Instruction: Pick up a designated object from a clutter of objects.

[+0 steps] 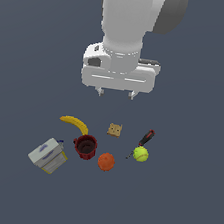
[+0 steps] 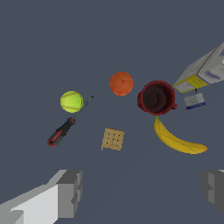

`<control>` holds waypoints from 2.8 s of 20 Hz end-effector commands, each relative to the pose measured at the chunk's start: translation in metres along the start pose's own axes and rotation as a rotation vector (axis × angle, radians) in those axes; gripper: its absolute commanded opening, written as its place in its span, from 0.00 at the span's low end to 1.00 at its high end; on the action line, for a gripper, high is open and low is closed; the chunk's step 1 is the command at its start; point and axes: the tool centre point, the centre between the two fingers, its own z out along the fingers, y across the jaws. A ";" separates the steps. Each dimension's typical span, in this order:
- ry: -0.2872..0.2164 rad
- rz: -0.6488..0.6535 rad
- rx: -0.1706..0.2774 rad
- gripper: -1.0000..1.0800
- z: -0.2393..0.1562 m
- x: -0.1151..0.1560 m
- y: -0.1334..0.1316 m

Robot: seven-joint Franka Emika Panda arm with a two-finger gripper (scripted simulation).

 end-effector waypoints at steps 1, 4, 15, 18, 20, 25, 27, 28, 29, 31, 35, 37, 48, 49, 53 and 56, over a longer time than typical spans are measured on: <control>0.000 0.000 0.000 0.96 0.000 0.000 0.000; 0.012 -0.012 -0.003 0.96 -0.005 0.002 -0.003; 0.059 -0.055 -0.014 0.96 -0.024 0.011 -0.014; 0.059 -0.050 -0.014 0.96 -0.017 0.012 -0.014; 0.058 -0.043 -0.015 0.96 -0.010 0.013 -0.014; 0.054 -0.019 -0.015 0.96 0.019 0.014 -0.014; 0.052 -0.006 -0.016 0.96 0.034 0.014 -0.015; 0.051 0.001 -0.016 0.96 0.042 0.014 -0.015; 0.050 0.009 -0.016 0.96 0.051 0.014 -0.015; 0.048 0.025 -0.017 0.96 0.070 0.013 -0.016; 0.042 0.063 -0.018 0.96 0.114 0.007 -0.017; 0.039 0.082 -0.018 0.96 0.135 0.002 -0.017; 0.027 0.167 -0.020 0.96 0.226 -0.033 -0.020; 0.026 0.172 -0.020 0.96 0.231 -0.035 -0.020; 0.024 0.187 -0.021 0.96 0.246 -0.044 -0.020; 0.023 0.194 -0.021 0.96 0.252 -0.047 -0.020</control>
